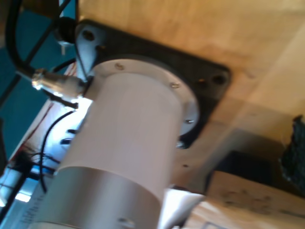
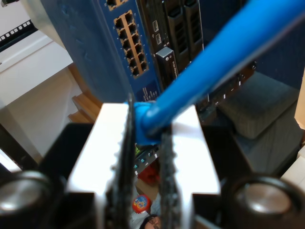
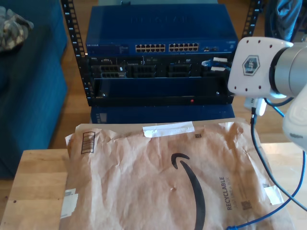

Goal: Grab the cable and plug it in

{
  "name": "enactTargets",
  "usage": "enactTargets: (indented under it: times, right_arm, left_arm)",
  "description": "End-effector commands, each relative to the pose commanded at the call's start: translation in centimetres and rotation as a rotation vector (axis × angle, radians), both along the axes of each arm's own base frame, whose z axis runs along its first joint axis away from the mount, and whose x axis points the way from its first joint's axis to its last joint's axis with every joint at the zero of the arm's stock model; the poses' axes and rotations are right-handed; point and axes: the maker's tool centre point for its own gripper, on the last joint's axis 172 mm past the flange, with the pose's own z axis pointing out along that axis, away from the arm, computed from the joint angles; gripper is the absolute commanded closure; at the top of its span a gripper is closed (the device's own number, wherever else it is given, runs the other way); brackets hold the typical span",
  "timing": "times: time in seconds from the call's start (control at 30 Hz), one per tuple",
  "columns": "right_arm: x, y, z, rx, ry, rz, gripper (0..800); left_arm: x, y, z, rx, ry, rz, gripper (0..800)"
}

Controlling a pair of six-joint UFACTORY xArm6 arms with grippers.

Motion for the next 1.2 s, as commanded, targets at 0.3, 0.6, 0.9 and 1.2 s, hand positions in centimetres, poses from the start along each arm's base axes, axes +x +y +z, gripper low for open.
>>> enactTargets:
  times: [0.3,0.6,0.9,1.2]
  right_arm:
    - [-0.8,-0.3,-2.1,-0.007,0.030,-0.004,799]
    - [-0.7,-0.3,-2.0,-0.008,0.026,-0.003,799]
    - [-1.0,-0.4,-2.5,-0.010,0.034,-0.005,799]
    - [-0.8,-1.3,-0.6,-0.008,-0.027,-0.035,800]
  left_arm:
    - [-1.7,-2.2,-2.6,0.018,0.009,-0.003,0]
    - [-3.0,-3.2,-4.4,0.028,-0.033,-0.104,0]
    - [-4.2,-1.9,-6.4,0.142,-0.076,-0.075,0]
    - [-3.8,-2.3,-8.6,0.171,-0.109,-0.126,0]
